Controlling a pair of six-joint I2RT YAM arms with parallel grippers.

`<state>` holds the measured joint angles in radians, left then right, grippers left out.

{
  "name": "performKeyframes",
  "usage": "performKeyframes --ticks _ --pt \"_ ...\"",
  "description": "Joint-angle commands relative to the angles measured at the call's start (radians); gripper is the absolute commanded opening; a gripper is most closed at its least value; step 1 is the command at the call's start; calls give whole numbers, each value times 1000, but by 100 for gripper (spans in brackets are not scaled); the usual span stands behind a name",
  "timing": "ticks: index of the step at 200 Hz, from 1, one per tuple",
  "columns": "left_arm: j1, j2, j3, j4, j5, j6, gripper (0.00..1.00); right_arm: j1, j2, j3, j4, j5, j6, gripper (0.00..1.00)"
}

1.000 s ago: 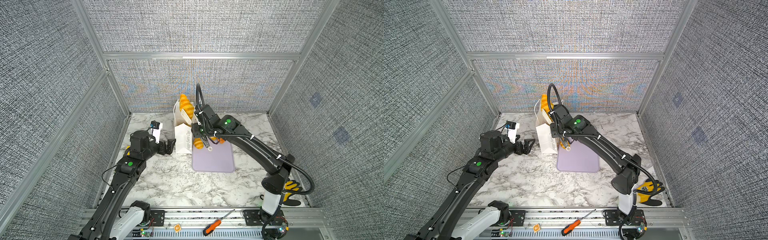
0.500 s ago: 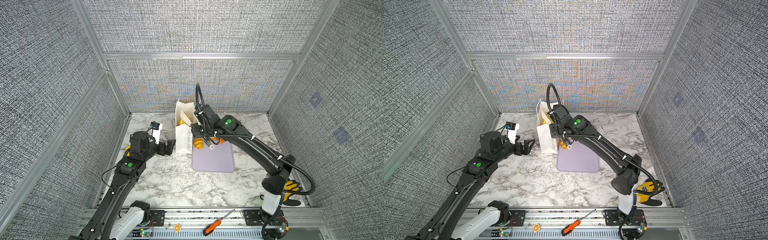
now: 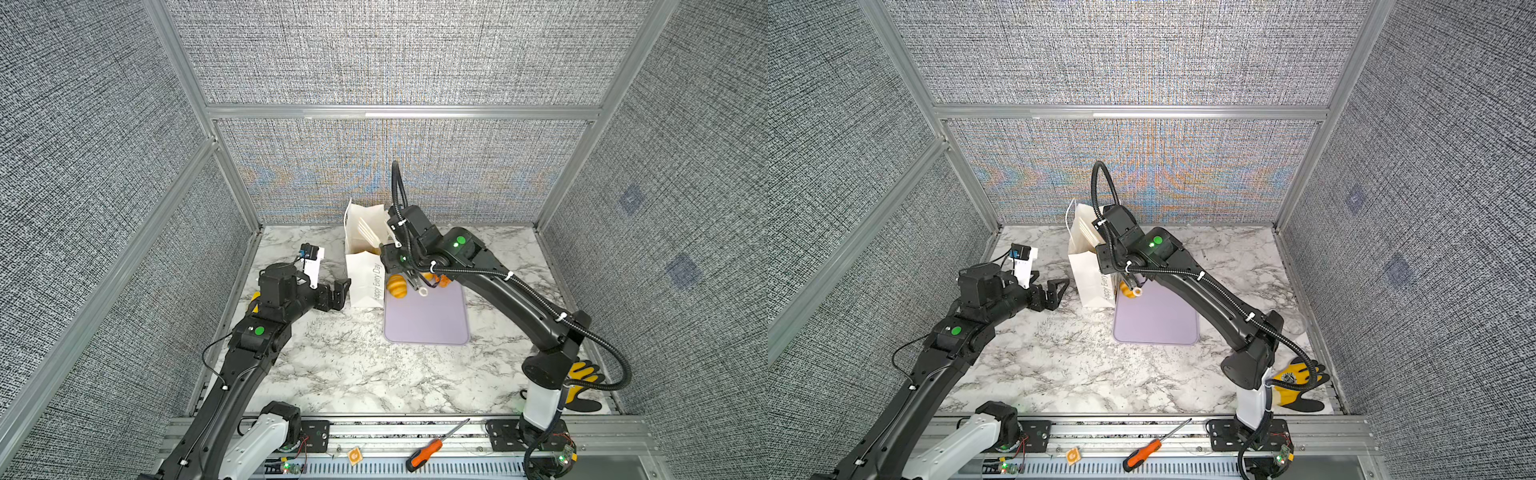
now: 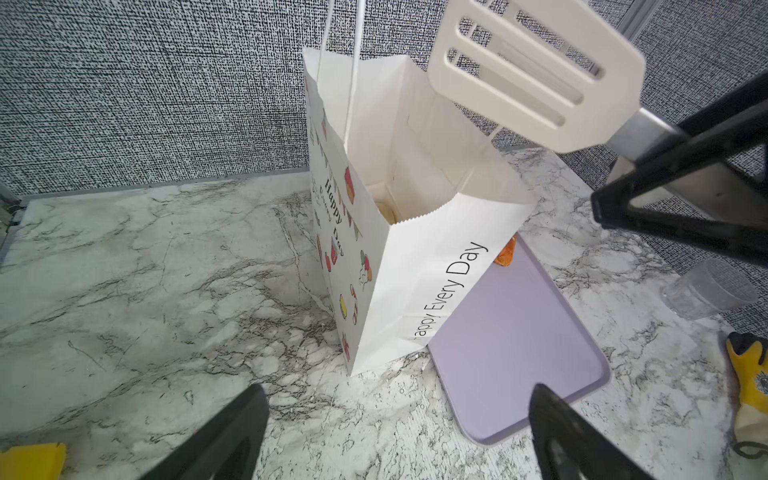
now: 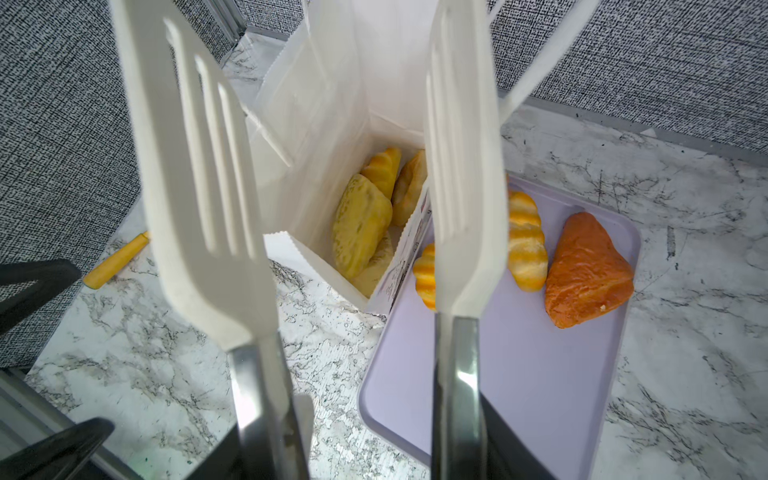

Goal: Place the fake bread into the paper bag
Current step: 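Open the tongs to drop the striped croissant into the bag, then swing the open tongs back over the tray with the right gripper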

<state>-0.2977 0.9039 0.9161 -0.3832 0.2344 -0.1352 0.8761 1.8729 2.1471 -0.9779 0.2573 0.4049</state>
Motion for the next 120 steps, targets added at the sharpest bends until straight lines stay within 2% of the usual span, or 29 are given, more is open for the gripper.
performKeyframes --ticks 1,52,120 --pt "2 -10 -2 7 -21 4 99 11 -9 16 -14 17 -11 59" --pt "2 -30 -9 -5 -29 -2 99 38 -62 10 -33 26 -23 59" --pt "1 -50 -30 3 38 -12 99 57 -179 -88 -33 60 -14 59"
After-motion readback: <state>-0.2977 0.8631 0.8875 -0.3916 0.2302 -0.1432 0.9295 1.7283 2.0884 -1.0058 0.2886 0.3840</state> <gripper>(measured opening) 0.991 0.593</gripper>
